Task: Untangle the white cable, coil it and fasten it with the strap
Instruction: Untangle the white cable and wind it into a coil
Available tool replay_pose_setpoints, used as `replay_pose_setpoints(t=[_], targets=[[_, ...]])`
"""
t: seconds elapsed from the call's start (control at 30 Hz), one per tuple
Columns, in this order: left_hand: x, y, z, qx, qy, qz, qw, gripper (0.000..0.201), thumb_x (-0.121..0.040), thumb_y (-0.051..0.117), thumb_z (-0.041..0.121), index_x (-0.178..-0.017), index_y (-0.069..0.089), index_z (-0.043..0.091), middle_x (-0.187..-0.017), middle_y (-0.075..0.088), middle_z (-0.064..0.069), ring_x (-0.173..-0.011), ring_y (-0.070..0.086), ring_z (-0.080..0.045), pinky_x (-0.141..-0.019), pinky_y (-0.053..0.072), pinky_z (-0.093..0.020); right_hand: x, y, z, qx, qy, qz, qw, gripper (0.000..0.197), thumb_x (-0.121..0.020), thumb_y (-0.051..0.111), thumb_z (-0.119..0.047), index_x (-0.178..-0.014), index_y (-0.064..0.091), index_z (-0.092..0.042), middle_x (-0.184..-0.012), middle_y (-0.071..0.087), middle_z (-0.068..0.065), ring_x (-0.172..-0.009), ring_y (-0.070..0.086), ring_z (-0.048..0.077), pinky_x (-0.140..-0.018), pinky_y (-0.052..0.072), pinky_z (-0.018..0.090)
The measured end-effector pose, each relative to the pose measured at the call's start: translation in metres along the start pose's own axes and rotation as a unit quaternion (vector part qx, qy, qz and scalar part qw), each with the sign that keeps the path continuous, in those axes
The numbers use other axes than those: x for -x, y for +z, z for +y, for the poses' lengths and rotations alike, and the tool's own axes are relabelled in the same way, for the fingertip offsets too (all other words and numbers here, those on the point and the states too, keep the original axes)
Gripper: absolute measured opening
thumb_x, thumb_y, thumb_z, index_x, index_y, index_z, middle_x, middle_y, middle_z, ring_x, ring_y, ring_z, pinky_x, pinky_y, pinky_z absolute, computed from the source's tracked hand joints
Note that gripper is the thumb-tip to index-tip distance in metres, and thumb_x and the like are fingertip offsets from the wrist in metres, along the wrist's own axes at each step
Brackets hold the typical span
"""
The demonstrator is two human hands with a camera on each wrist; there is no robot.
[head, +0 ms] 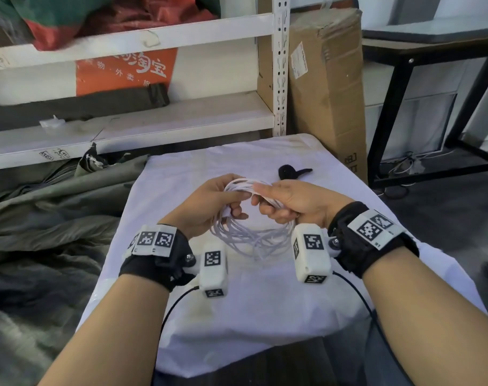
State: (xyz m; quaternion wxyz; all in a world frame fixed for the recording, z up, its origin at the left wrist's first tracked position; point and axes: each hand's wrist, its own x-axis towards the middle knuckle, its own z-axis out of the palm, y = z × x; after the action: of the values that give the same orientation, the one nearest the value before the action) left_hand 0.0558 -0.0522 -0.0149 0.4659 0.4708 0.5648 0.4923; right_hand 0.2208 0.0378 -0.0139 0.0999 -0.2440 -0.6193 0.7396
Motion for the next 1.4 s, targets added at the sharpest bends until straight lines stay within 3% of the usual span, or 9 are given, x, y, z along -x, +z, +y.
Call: replay_pose_setpoints(t=[0.13,0.27,0.4,0.57,0.73,1.13,1.23,1.3,1.4], targets=[[-0.006,-0.003,0.005,0.057,-0.015,0.058,0.997,0.021,-0.084,0.058,-0.007,-0.097,0.059,0.009,-0.056,0.046,-0.003,-0.04,0.042,-0.01,-0.052,0.051,-0.025,0.0,0.008,0.001,-0.069,-0.02,-0.009,0.997,0.024,-0.099,0.044,-0.02,-0.085,0.055,-0.004,-0.046,0.042,-0.002,-0.058,0.068,0.017,-0.047,0.049,0.017],[-0.006,-0.01,-0.001,0.002,-0.058,0.001,0.998,0.026,-0.086,0.061,-0.002,-0.11,0.061,0.008,-0.064,0.05,-0.001,-0.052,0.05,-0.011,-0.076,0.054,-0.033,-0.002,0.004,-0.002,-0.093,-0.048,0.022,0.994,0.03,-0.101,0.04,-0.026,-0.082,0.053,-0.006,-0.043,0.034,-0.009,-0.035,0.041,0.002,-0.035,0.03,0.011],[-0.006,-0.006,-0.001,0.008,-0.081,0.022,0.996,0.015,-0.091,0.055,0.0,-0.103,0.06,0.007,-0.068,0.052,-0.006,-0.06,0.056,-0.015,-0.077,0.055,-0.036,-0.006,0.001,0.003,-0.109,-0.044,0.019,0.993,0.031,-0.1,0.04,-0.029,-0.084,0.052,-0.006,-0.044,0.035,-0.01,-0.03,0.028,-0.001,-0.032,0.022,0.01],[-0.01,0.002,0.009,0.218,-0.064,0.122,0.966,0.019,-0.088,0.044,-0.011,-0.08,0.051,0.005,-0.056,0.043,-0.008,-0.043,0.046,-0.014,-0.059,0.058,-0.03,-0.007,0.004,0.007,-0.04,-0.015,0.004,0.999,0.028,-0.1,0.042,-0.029,-0.085,0.052,-0.008,-0.046,0.033,-0.009,-0.035,0.029,0.002,-0.035,0.026,0.012],[-0.011,0.002,0.013,0.364,-0.101,0.165,0.911,0.031,-0.081,0.039,-0.011,-0.065,0.035,0.014,-0.048,0.033,0.002,-0.031,0.026,-0.008,-0.034,0.035,-0.017,-0.006,0.015,0.013,0.056,-0.011,-0.021,0.998,0.033,-0.1,0.045,-0.023,-0.069,0.051,-0.012,-0.051,0.034,-0.003,-0.045,0.038,0.011,-0.048,0.037,0.019],[-0.015,-0.004,0.006,0.367,-0.129,0.139,0.911,0.017,-0.085,0.048,-0.002,-0.072,0.047,0.009,-0.05,0.042,0.0,-0.036,0.04,-0.009,-0.059,0.037,-0.017,-0.004,0.017,0.005,0.009,0.003,0.029,1.0,0.026,-0.102,0.039,-0.025,-0.085,0.05,-0.008,-0.055,0.031,-0.004,-0.039,0.028,0.004,-0.038,0.024,0.013],[-0.018,-0.002,0.004,0.346,-0.126,0.123,0.921,0.016,-0.085,0.05,-0.001,-0.073,0.048,0.01,-0.05,0.037,0.002,-0.041,0.04,-0.009,-0.052,0.043,-0.015,-0.003,0.006,0.003,-0.073,0.004,0.029,0.997,0.027,-0.103,0.036,-0.025,-0.089,0.05,-0.006,-0.049,0.034,-0.007,-0.037,0.029,0.003,-0.037,0.024,0.012],[-0.023,0.004,0.002,0.303,-0.114,0.118,0.939,0.016,-0.089,0.05,0.001,-0.076,0.051,0.01,-0.053,0.038,0.002,-0.042,0.039,-0.008,-0.044,0.044,-0.018,-0.005,0.0,0.003,-0.121,0.014,0.036,0.992,0.029,-0.103,0.034,-0.024,-0.087,0.05,-0.006,-0.045,0.034,-0.008,-0.033,0.029,0.002,-0.034,0.024,0.012],[-0.039,0.019,-0.001,0.081,-0.064,0.161,0.982,0.01,-0.095,0.055,0.019,-0.094,0.057,0.01,-0.074,0.059,-0.005,-0.055,0.057,-0.011,-0.056,0.052,-0.023,-0.007,-0.014,0.001,-0.182,0.025,0.068,0.981,0.031,-0.104,0.031,-0.023,-0.082,0.047,-0.008,-0.041,0.034,-0.008,-0.03,0.028,0.002,-0.03,0.022,0.013]])
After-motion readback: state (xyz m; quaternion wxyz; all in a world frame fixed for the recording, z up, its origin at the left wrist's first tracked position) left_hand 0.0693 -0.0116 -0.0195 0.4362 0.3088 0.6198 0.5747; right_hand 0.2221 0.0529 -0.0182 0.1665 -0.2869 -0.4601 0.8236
